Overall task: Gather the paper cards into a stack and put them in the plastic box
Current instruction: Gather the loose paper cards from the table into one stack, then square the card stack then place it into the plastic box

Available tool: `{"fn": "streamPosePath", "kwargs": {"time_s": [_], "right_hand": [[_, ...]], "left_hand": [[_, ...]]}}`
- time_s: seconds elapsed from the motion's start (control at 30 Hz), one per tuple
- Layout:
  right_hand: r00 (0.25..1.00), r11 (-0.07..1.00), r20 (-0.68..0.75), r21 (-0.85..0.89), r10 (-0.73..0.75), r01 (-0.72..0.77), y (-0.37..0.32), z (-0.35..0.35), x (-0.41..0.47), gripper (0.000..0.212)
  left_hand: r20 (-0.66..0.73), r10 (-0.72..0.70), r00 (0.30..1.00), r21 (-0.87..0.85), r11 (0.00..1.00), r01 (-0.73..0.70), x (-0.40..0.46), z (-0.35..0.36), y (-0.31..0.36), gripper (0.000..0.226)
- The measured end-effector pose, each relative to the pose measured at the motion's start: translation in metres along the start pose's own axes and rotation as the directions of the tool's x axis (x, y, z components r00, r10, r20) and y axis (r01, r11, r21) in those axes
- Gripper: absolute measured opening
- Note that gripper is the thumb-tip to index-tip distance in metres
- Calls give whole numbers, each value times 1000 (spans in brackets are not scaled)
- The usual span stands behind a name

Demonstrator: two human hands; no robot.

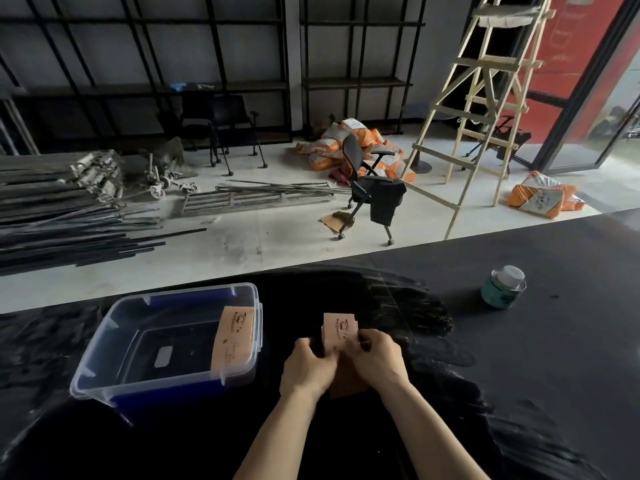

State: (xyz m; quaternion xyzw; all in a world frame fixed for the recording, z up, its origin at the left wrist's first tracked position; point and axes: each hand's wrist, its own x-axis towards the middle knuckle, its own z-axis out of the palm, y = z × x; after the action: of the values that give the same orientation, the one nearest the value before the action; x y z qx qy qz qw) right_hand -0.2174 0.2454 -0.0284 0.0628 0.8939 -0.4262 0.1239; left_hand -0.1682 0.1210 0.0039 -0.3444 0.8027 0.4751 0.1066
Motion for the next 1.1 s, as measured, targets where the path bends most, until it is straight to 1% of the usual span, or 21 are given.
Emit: {"fn": "streamPosePath", "kwargs": {"time_s": [0.1,0.17,0.23,0.3,0.37,0.43,0.5,0.6,0.7,0.73,0.77,0.83,0.87,0.9,0.97,1.03,1.07,1.1], "right_hand": [[999,999,42,17,31,-32,-2,2,3,22],[995,996,85,69,49,-55,-1,3,2,19],[990,972,136,227,29,-60,3,-2,-3,14],[979,911,201,408,-16,-69,6,-8,-16,14],[970,828,234,555,-70,-75,7,-10,-36,18],[975,785,205,617,-90,-57,8,-7,-58,22],[976,787,190,616,-106,-35,8,1,-80,27],[958,793,179,606,-223,72,-3,16,-116,31],[930,774,158,608,-333,174,-21,38,-147,39],[918,764,154,613,-364,200,-27,46,-155,42],[906,758,147,609,-397,234,-32,56,-163,45],[880,761,130,570,-457,311,-40,79,-176,50],[870,763,125,551,-476,338,-43,90,-182,53],[863,764,122,538,-490,357,-45,100,-188,55],[850,756,131,539,-511,371,-49,113,-198,57],[848,737,148,584,-508,340,-48,122,-204,57],[857,731,180,622,-483,282,-49,123,-205,57],[869,717,210,665,-448,209,-51,125,-204,58]], "left_hand": [[43,-32,999,-137,990,37,10,3,-3,78],[84,-19,996,-204,978,36,15,4,-8,72],[166,17,986,-282,959,30,6,-3,-8,55],[226,69,972,-336,942,12,0,-9,-14,40],[220,136,966,-376,926,-45,-12,-18,-22,38],[196,206,959,-389,914,-117,-25,-25,-31,41],[170,271,948,-358,913,-196,-42,-35,-43,41],[97,397,913,-307,884,-352,-61,-57,-70,48],[20,479,878,-232,856,-462,-74,-81,-101,55],[0,501,865,-229,843,-488,-78,-89,-109,56],[-28,524,851,-270,816,-511,-82,-99,-118,53],[-34,535,844,-384,773,-505,-87,-117,-135,45],[-33,538,842,-412,760,-502,-90,-125,-142,45],[-47,548,835,-428,744,-512,-90,-130,-152,46],[-61,559,827,-391,749,-535,-91,-137,-167,52],[-20,560,828,-318,782,-536,-87,-140,-183,68],[9,534,845,-349,794,-498,-85,-143,-185,76],[13,475,880,-436,794,-423,-79,-144,-183,81]]}}
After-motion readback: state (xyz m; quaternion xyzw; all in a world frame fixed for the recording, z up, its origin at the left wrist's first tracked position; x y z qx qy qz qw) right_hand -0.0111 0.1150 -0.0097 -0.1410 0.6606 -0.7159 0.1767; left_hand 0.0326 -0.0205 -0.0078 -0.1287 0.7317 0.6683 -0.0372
